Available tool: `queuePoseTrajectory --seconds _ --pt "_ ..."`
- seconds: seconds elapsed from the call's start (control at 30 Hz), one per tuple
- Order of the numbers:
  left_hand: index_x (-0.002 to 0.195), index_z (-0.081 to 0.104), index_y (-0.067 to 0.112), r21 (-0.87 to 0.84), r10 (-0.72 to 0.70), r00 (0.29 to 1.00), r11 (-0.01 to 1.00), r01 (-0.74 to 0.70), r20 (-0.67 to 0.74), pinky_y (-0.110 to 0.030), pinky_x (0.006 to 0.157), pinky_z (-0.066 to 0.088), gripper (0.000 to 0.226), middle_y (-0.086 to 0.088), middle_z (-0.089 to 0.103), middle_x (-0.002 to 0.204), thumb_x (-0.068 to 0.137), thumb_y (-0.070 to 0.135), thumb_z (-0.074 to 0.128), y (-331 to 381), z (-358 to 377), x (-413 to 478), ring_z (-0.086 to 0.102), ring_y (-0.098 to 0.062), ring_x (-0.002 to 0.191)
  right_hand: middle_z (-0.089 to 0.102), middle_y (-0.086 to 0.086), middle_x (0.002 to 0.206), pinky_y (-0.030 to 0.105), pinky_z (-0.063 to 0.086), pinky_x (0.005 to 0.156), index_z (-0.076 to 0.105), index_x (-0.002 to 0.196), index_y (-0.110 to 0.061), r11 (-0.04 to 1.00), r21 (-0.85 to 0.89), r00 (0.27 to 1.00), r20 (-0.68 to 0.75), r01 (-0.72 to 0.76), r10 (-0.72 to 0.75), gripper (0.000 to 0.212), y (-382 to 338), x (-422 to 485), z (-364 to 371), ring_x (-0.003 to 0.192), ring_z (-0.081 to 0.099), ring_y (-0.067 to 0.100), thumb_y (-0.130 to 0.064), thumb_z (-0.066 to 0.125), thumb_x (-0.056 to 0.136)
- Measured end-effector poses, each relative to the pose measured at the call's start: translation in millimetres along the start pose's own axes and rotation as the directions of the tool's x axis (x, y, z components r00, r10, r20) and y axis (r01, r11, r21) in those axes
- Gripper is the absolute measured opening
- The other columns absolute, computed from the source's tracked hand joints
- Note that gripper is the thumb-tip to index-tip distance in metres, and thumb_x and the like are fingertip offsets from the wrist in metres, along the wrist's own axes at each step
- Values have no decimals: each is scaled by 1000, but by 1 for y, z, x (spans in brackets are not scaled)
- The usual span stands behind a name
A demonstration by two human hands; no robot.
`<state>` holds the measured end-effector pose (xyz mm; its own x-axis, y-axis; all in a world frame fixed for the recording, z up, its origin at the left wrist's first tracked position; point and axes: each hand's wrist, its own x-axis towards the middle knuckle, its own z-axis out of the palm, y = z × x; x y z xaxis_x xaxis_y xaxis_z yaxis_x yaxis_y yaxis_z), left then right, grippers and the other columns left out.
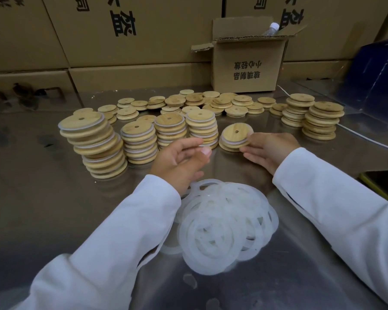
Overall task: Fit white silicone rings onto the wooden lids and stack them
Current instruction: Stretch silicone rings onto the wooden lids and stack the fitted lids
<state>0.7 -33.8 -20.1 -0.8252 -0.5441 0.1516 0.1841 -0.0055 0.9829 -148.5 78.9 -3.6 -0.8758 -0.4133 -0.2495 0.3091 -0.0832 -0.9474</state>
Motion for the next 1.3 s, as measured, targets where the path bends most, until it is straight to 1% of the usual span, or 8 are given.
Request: queuePoseTrajectory --seconds 0.33,0.4,0.5,0.6,0.73,0.83,1.07,1.3 --pt "97 61 24 -10 14 1000 1000 -14 6 -24 72 56 18 2 69 94 80 21 62 2 -2 -1 68 -11 89 65 10 95 24 54 69 59 109 -6 969 -173 973 -122 175 -197 24 -1 5 -2 80 67 22 1 53 87" --pt "96 61 24 -10 28 1000 1000 -28 -5 -25 70 57 17 3 70 90 80 20 62 3 -2 -1 68 -10 86 63 4 88 12 46 51 59 108 -12 934 -180 909 -233 308 -344 26 -14 10 -11 63 61 12 1 52 86" --pt "96 62 24 9 42 999 999 -42 -27 -27 70 58 17 4 72 84 82 16 63 3 -2 1 69 -11 84 59 3 108 5 41 57 59 108 -17 765 -470 705 -347 440 -619 26 -43 29 -37 77 55 9 -5 53 86" --pt "96 64 23 4 37 998 999 -37 -41 -27 68 58 17 1 72 85 81 13 63 3 -3 2 69 -11 82 44 6 130 24 44 90 51 122 -21 597 -766 621 -352 239 -700 39 -68 56 -68 110 49 21 -16 62 84" --pt "95 65 20 -28 54 998 998 -56 -43 -23 63 57 21 -3 71 89 76 14 65 3 -3 2 70 -12 80 34 13 144 50 32 106 41 135 -27 409 -908 824 -297 -87 -483 54 -73 80 -101 130 32 37 -42 56 86" --pt "96 66 19 -54 54 998 997 -56 -37 -23 64 57 29 -4 72 89 67 20 67 5 0 3 70 -14 81 46 11 137 48 36 102 45 132 -30 441 -897 852 -245 -20 -462 48 -60 86 -115 122 44 38 -49 50 88" --pt "94 65 19 -63 53 998 996 -56 -45 -23 64 56 18 -7 70 91 78 12 62 6 1 2 70 -15 81 45 13 131 35 41 90 51 124 -20 586 -810 697 -435 -26 -570 47 -60 82 -98 113 47 33 -38 62 81" --pt "94 65 19 -94 17 999 995 -21 -41 -25 64 58 15 -5 69 89 80 14 61 7 1 2 70 -15 78 45 0 128 33 38 102 43 129 -25 460 -666 615 -3 587 -789 68 -55 11 -11 121 43 19 -32 76 69"
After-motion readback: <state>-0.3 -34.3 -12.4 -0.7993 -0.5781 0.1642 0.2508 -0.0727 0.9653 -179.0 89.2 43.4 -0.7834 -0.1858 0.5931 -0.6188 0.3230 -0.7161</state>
